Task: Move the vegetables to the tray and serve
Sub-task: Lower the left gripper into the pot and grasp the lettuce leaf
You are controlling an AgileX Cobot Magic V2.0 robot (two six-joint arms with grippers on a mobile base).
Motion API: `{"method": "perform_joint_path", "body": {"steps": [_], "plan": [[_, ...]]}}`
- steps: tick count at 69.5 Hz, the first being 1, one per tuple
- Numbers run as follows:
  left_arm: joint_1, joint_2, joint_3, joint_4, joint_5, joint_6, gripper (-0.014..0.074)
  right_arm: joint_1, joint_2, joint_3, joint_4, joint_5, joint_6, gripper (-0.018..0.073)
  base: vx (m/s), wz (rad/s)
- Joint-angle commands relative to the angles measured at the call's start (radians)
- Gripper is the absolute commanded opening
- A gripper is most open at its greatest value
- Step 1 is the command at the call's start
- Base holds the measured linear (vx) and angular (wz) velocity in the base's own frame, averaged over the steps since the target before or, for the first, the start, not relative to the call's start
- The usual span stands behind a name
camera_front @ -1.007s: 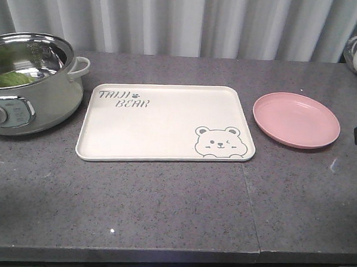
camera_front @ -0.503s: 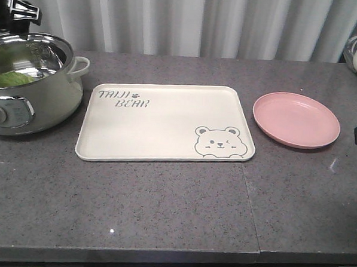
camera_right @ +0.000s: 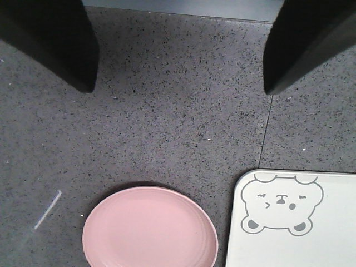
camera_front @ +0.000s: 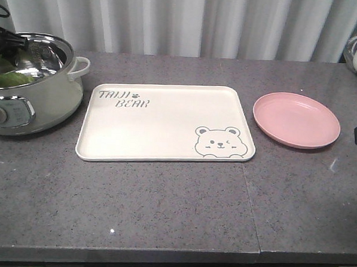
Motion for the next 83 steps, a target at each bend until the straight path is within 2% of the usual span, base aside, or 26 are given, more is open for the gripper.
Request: {"method": "perform_joint_path", "body": {"steps": [1,61,71,83], "plan": [[0.006,-0.039,-0.035,-0.043,-0.039,0.024,0.0589,0.001,-0.01,-0.033,-0.007,-0.054,-0.006,0.0575,0.0,0.0],[0.007,0.137,-0.035,-0.034,-0.088,0.04,0.0578,0.001,-0.01,-0.033,-0.007,-0.052,-0.006,0.0575,0.0,0.0],[0.007,0.138,-0.035,-0.034,-0.09,0.04,0.0496,0.001,-0.01,-0.033,-0.007,-0.052,-0.006,0.0575,0.0,0.0],[0.007,0.138,-0.035,-0.034,-0.089,0.04,0.0262,0.001,-0.01,-0.033,-0.007,-0.052,-0.006,0.0575,0.0,0.0]]}}
